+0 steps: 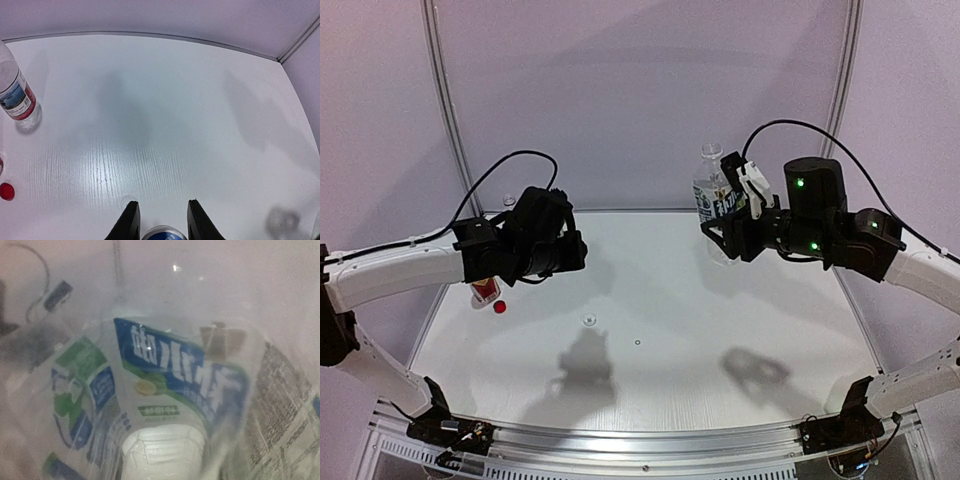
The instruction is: Unscrew the bottle caps
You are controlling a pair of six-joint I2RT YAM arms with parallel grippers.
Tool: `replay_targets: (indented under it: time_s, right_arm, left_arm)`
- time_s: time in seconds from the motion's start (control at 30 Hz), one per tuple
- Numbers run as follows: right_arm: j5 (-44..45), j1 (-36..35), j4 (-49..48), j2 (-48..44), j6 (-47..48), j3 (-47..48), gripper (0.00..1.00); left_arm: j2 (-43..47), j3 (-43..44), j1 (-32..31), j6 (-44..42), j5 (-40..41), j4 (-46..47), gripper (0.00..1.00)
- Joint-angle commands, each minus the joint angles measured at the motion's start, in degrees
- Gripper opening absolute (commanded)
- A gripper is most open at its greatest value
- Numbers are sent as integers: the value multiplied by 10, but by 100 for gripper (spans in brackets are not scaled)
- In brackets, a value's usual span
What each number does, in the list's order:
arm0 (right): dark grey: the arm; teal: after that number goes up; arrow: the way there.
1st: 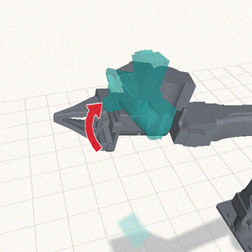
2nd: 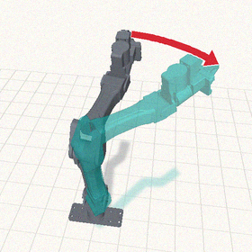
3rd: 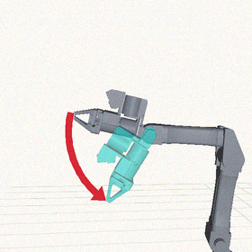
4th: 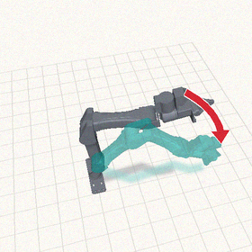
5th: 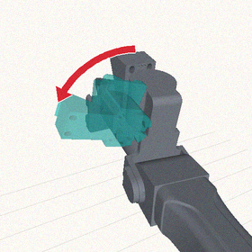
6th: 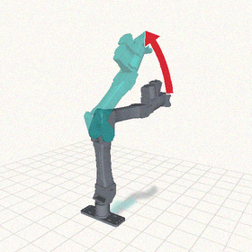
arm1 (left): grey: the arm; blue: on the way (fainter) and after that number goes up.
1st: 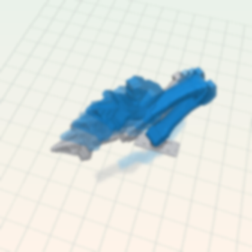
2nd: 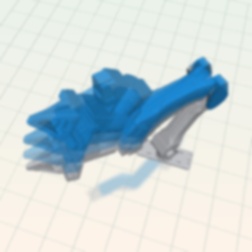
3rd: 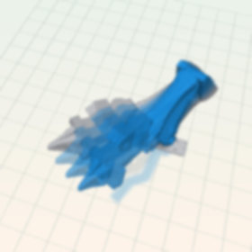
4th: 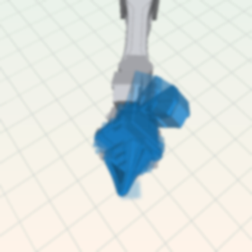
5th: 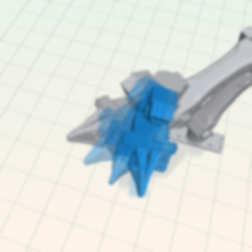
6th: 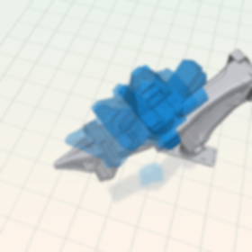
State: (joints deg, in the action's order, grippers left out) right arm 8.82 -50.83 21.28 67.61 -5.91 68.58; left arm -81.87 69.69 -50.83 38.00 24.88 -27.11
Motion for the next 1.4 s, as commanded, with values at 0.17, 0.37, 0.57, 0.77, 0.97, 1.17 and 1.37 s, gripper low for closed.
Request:
replay_targets:
  time_s: [0.17, 0.37, 0.57, 0.77, 0.97, 1.17, 1.37]
  right_arm:
    - [3, -4, -8, -35, -6, -30, 58]
    - [3, -3, -3, -45, -8, -39, 58]
    - [-4, -4, -5, -44, -9, -44, 58]
    - [-6, -4, -3, -40, -10, -43, 58]
    - [-3, -4, -4, -38, -12, -44, 58]
    - [-5, -3, -4, -37, -11, -45, 58]
    - [-7, -3, -2, -33, -10, -47, 58]
  left_arm:
    - [-21, -119, 29, 27, 21, 121, 23]
    - [-50, -131, 30, 46, 35, 109, 23]
    - [-69, -161, 36, 48, 30, 131, 23]
    - [-73, -179, 35, 57, 32, 136, 40]
    - [-61, -182, 35, 71, 42, 122, 51]
    - [-51, -159, 23, 64, 63, 80, 58]
    - [8, -133, 1, 81, 119, 2, 70]
